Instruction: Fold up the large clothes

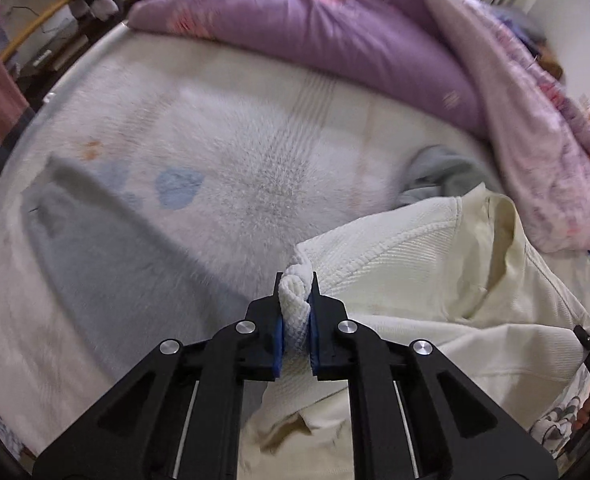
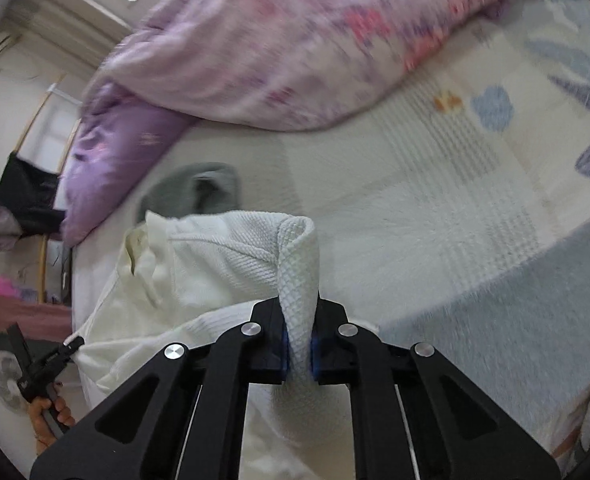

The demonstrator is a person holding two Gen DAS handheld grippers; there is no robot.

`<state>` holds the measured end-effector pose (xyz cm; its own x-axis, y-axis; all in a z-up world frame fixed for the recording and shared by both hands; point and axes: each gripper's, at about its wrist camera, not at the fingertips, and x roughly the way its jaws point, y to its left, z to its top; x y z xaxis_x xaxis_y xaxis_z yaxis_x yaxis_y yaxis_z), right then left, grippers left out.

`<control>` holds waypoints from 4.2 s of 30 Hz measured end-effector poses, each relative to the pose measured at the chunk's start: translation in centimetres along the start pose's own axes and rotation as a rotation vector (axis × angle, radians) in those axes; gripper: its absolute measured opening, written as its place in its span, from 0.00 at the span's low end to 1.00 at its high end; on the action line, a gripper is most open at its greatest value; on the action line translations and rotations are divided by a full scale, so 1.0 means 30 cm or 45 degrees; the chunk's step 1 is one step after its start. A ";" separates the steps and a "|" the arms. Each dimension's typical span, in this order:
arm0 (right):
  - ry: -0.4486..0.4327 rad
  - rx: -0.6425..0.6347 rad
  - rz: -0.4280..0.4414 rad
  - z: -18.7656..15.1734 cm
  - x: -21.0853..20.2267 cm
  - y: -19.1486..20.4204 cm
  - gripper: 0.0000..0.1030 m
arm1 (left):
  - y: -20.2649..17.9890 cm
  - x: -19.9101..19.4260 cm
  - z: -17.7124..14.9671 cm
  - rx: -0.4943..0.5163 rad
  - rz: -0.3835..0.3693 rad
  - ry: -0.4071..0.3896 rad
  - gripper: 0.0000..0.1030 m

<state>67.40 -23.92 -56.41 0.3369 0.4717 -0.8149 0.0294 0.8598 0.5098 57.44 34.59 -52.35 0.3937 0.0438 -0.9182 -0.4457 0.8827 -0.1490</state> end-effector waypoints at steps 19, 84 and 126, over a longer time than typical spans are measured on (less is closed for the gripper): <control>0.322 -0.084 -0.109 -0.868 -0.313 -0.193 0.12 | 0.353 -0.297 -0.879 -0.156 0.040 0.237 0.10; 0.208 -0.229 -0.117 -1.039 0.171 0.432 0.06 | 0.524 -0.138 -1.374 -0.473 -0.193 0.404 0.73; 0.285 -0.641 0.302 -1.747 0.078 0.706 0.58 | 0.489 -0.307 -1.291 -0.527 -0.598 0.423 0.07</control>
<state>19.49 5.64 -61.98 0.0717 0.6450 -0.7608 -0.4899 0.6872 0.5364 16.16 29.00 -60.30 0.3827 -0.5008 -0.7764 -0.5842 0.5199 -0.6233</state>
